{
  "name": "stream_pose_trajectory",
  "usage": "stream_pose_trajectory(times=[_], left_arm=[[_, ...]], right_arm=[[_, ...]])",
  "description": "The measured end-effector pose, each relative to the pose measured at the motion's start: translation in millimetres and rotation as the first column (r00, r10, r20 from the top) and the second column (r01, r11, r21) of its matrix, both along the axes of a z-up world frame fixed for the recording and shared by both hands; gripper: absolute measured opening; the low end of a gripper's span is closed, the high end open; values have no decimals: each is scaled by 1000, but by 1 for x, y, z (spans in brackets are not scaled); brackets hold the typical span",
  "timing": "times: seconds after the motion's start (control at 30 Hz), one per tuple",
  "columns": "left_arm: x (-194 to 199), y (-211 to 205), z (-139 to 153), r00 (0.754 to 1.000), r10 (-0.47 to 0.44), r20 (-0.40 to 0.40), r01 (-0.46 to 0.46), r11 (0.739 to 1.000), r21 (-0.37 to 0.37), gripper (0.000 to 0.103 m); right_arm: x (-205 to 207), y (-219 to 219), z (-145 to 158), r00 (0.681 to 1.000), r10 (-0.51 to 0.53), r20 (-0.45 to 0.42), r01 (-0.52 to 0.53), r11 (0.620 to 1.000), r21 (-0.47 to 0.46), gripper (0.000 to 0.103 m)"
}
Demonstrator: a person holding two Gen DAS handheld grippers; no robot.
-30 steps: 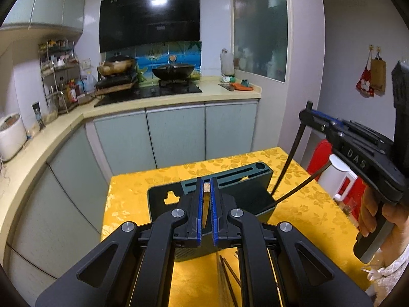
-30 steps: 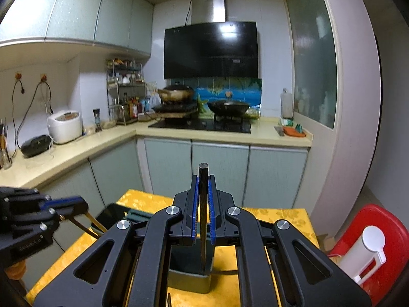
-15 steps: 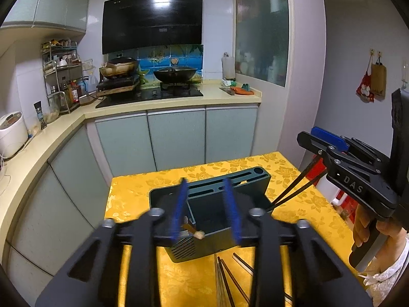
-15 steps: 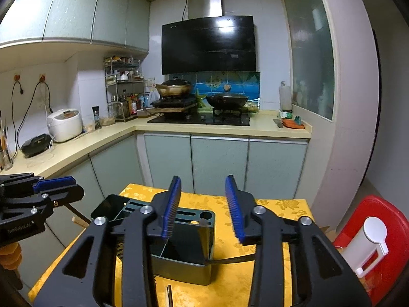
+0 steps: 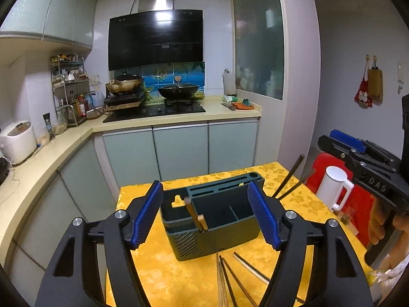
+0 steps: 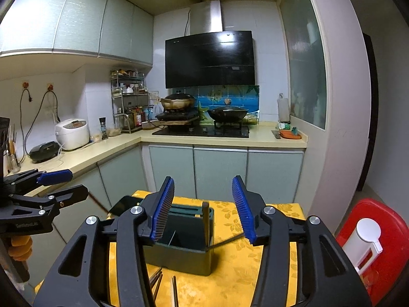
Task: Organize utensils
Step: 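Move both open tools back over the remaining chopsticks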
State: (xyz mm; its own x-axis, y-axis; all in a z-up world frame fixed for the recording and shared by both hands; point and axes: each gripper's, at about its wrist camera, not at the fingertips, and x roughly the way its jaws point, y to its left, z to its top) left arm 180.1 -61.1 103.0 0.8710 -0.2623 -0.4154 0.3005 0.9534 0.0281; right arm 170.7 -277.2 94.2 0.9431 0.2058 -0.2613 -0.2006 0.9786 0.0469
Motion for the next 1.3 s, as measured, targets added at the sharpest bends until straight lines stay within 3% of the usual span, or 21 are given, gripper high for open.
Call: stream_pose_trajectory(times=[0.27, 0.57, 0.7, 0.93, 1.3], left_arm=[[-39, 20, -40, 999, 31, -21, -31, 999, 19, 68], [-76, 40, -121, 992, 65, -108, -57, 995, 79, 68], [-89, 47, -154, 985, 79, -154, -62, 992, 109, 68], [-106, 54, -193, 977, 77, -201, -50, 989, 137, 68], [-129, 45, -216, 973, 28, -228, 17, 981, 193, 68]], right_arm=[[-41, -6, -42, 999, 9, -48, -10, 1000, -16, 54], [-85, 2, -126, 988, -15, -156, -2, 995, -104, 55], [-99, -2, -155, 974, -23, -225, 5, 997, -80, 55], [-113, 0, -179, 960, -14, -278, -3, 998, -58, 55], [-125, -1, -189, 955, -10, -297, -3, 999, -41, 55]])
